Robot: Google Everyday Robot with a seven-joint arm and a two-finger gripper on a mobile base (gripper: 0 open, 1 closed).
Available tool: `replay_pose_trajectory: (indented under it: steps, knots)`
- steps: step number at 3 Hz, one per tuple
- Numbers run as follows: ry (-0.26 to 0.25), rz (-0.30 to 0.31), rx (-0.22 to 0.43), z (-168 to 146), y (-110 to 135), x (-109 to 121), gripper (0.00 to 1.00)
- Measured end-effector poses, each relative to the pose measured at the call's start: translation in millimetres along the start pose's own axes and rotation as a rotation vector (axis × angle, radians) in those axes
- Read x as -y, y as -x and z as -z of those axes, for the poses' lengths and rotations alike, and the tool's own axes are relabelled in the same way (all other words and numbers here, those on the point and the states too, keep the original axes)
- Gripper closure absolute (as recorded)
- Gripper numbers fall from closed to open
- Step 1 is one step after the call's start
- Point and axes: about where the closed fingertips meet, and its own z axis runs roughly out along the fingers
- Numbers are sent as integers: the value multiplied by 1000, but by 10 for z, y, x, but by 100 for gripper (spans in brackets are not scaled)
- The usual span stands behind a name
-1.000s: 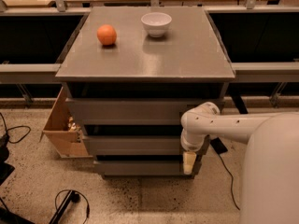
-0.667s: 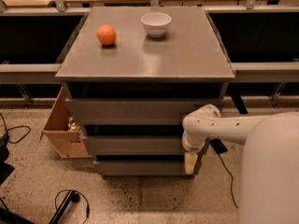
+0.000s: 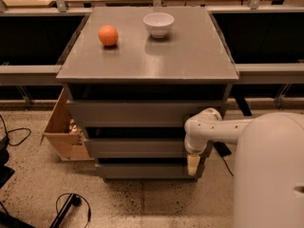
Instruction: Open middle drawer
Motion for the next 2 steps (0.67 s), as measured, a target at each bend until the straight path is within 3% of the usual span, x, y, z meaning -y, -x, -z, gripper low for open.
replay_pose_trajectory:
  steps: [1,2]
  knots:
    - [25,9,-17,-185,-22,83,0]
    - [56,-7,-29,-338,-117,66,18]
